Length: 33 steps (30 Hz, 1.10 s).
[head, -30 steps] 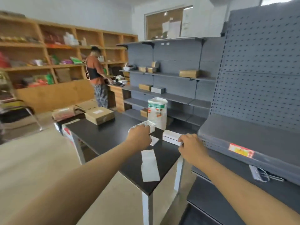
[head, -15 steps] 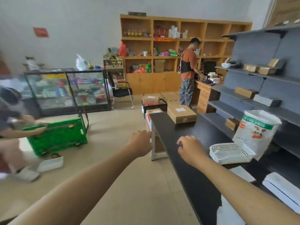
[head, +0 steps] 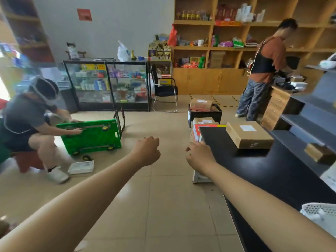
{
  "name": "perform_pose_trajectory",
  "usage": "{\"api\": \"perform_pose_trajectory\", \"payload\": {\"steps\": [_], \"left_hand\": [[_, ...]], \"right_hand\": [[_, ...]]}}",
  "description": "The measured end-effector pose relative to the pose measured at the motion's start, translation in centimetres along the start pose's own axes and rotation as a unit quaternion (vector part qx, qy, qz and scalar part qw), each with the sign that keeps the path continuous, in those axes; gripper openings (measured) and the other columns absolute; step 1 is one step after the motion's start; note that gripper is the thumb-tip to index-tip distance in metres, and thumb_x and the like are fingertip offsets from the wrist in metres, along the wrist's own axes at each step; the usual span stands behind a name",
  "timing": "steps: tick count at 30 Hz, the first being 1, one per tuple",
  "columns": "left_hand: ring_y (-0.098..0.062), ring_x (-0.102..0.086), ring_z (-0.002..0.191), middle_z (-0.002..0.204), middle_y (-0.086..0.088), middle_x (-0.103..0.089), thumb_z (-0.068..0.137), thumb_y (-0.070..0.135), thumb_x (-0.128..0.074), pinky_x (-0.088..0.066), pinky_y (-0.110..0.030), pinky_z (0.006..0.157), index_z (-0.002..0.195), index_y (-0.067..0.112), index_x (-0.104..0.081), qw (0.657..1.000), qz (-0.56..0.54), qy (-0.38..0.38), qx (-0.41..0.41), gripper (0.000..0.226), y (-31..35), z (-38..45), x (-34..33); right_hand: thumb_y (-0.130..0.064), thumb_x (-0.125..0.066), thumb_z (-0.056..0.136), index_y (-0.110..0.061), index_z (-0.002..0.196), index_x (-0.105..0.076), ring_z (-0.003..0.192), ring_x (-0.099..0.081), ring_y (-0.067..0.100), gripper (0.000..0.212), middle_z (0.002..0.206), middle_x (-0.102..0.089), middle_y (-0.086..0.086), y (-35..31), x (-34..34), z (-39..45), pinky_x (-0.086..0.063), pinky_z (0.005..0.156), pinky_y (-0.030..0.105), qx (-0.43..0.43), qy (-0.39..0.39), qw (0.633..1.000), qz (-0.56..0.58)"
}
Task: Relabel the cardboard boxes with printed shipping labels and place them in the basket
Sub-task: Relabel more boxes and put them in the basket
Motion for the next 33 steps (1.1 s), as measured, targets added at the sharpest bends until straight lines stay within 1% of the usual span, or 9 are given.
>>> {"api": "perform_pose_trajectory", "payload": {"steps": [3, 7, 12, 15, 20, 23, 27, 30, 33], "left_hand": [[-0.026, -0.055, 0.108, 0.120, -0.007, -0.057, 0.092, 0.029, -0.049, -0.044, -0.034, 0.085, 0.123, 0.015, -0.054, 0.999, -0.030, -0.008, 0.005, 0.035, -2.3, 6.0, -0.2], [-0.026, -0.055, 0.109, 0.122, -0.006, -0.056, 0.092, 0.031, -0.049, -0.046, -0.033, 0.083, 0.124, 0.015, -0.055, 0.999, -0.045, -0.018, -0.004, 0.036, -3.6, 13.1, -0.5], [-0.028, -0.052, 0.114, 0.124, -0.008, -0.054, 0.093, 0.030, -0.048, -0.043, -0.034, 0.087, 0.125, 0.015, -0.054, 0.998, -0.016, -0.046, -0.047, 0.036, -3.2, 21.7, -3.6], [-0.028, -0.051, 0.115, 0.124, -0.008, -0.054, 0.093, 0.030, -0.048, -0.042, -0.034, 0.089, 0.125, 0.015, -0.053, 0.996, -0.003, -0.058, -0.066, 0.036, -2.5, 28.4, -5.2], [-0.027, -0.051, 0.117, 0.127, -0.006, -0.053, 0.094, 0.031, -0.046, -0.041, -0.035, 0.092, 0.127, 0.016, -0.052, 0.993, 0.020, -0.078, -0.091, 0.036, 0.8, 39.7, -6.7], [-0.025, -0.053, 0.114, 0.124, -0.006, -0.055, 0.095, 0.031, -0.045, -0.042, -0.035, 0.091, 0.125, 0.015, -0.053, 0.990, 0.033, -0.062, -0.119, 0.034, 3.7, 45.5, -7.3], [-0.021, -0.057, 0.106, 0.117, -0.004, -0.058, 0.096, 0.031, -0.045, -0.038, -0.027, 0.080, 0.122, 0.016, -0.054, 0.985, 0.035, -0.074, -0.154, 0.031, 6.6, 51.0, -9.3], [-0.018, -0.060, 0.101, 0.114, -0.001, -0.061, 0.096, 0.032, -0.047, -0.037, -0.024, 0.076, 0.120, 0.019, -0.055, 0.978, 0.034, -0.082, -0.191, 0.028, 9.2, 55.8, -10.9], [-0.023, -0.060, 0.105, 0.119, -0.003, -0.061, 0.094, 0.033, -0.048, -0.046, -0.031, 0.084, 0.121, 0.019, -0.056, 0.965, 0.044, -0.092, -0.240, 0.031, 12.7, 60.9, -12.3]], "right_hand": [[-0.012, -0.042, 0.087, -0.012, 0.108, -0.060, 0.107, -0.046, 0.026, 0.027, 0.115, -0.060, 0.006, 0.9, -0.7, 5.6, -0.037, 0.086, 0.033, -0.020, -0.006, 1.000, 0.010], [-0.012, -0.041, 0.089, -0.012, 0.106, -0.059, 0.108, -0.044, 0.025, 0.026, 0.114, -0.060, 0.006, 3.3, -2.3, 11.3, -0.037, 0.082, 0.031, -0.051, -0.013, 0.999, 0.015], [-0.017, -0.042, 0.092, -0.016, 0.107, -0.059, 0.106, -0.047, 0.021, 0.023, 0.115, -0.059, 0.004, 7.2, -4.6, 18.9, -0.044, 0.089, 0.033, -0.066, -0.002, 0.998, 0.007], [-0.019, -0.044, 0.093, -0.017, 0.106, -0.059, 0.103, -0.047, 0.021, 0.020, 0.114, -0.059, 0.004, 10.4, -5.6, 23.9, -0.043, 0.086, 0.033, -0.076, 0.004, 0.997, 0.000], [-0.018, -0.047, 0.093, -0.015, 0.109, -0.060, 0.108, -0.048, 0.023, 0.021, 0.116, -0.059, 0.004, 17.6, -5.9, 31.0, -0.045, 0.091, 0.035, -0.132, 0.010, 0.991, 0.029], [-0.020, -0.051, 0.094, -0.014, 0.110, -0.063, 0.107, -0.052, 0.022, 0.021, 0.115, -0.061, 0.003, 21.8, -5.4, 34.6, -0.047, 0.090, 0.033, -0.160, 0.019, 0.986, 0.029], [-0.016, -0.050, 0.092, -0.014, 0.107, -0.063, 0.105, -0.052, 0.023, 0.020, 0.113, -0.062, 0.004, 25.9, -5.5, 37.8, -0.047, 0.091, 0.037, -0.198, 0.018, 0.979, 0.030], [-0.017, -0.049, 0.091, -0.016, 0.110, -0.063, 0.107, -0.050, 0.025, 0.023, 0.115, -0.062, 0.005, 29.3, -5.7, 39.9, -0.043, 0.092, 0.036, -0.213, 0.020, 0.977, 0.019], [-0.015, -0.048, 0.090, -0.015, 0.110, -0.063, 0.114, -0.047, 0.027, 0.025, 0.118, -0.061, 0.005, 33.3, -5.9, 41.6, -0.040, 0.097, 0.036, -0.265, 0.020, 0.964, 0.026]]}}
Point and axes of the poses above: each hand's wrist, its own z-axis towards the middle knuckle, its own x-axis out of the back of the hand, y = z × x, the point moved 6 cm from there along z, towards the middle knuckle
